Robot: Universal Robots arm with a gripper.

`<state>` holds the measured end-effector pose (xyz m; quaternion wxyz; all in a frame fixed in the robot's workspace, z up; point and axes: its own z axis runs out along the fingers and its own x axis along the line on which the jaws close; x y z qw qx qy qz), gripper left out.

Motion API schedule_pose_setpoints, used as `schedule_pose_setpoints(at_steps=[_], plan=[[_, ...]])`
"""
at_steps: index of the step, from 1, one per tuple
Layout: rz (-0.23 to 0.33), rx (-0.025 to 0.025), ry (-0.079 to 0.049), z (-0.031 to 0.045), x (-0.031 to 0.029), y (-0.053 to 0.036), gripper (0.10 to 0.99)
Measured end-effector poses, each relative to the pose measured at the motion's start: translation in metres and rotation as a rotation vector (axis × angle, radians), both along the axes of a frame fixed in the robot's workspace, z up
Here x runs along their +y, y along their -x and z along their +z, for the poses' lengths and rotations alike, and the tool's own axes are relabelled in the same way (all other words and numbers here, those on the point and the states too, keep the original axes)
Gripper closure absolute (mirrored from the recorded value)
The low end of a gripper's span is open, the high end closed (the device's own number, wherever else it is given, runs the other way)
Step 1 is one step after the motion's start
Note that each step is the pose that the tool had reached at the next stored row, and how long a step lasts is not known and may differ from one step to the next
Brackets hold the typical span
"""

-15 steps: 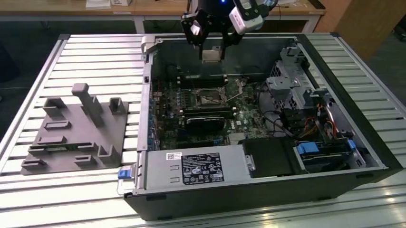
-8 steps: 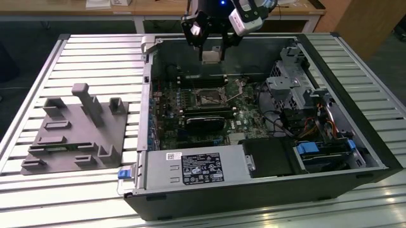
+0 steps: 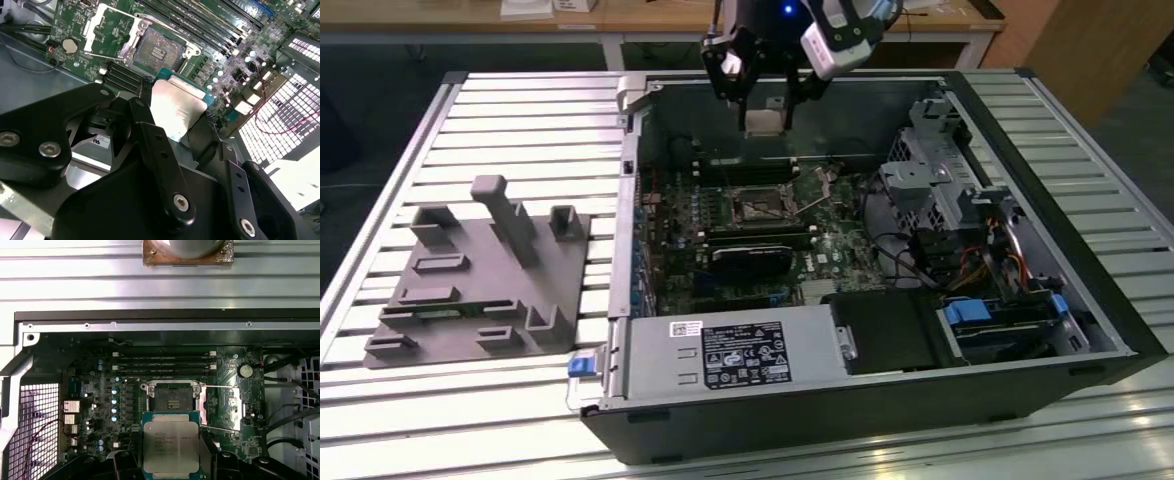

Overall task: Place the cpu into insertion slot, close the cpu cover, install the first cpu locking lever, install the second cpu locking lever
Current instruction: 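Place the cpu into insertion slot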

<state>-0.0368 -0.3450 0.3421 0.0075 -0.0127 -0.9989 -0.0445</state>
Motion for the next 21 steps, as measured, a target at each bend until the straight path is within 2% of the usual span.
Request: schedule_pose_setpoints(at_steps=[13, 21], plan=[[0.0, -0.0033, 0.001, -0.0065, 0.0, 0.0, 0.549], [0.0, -0.0053, 0.002, -0.0172, 0.0001, 0.0, 0.549]])
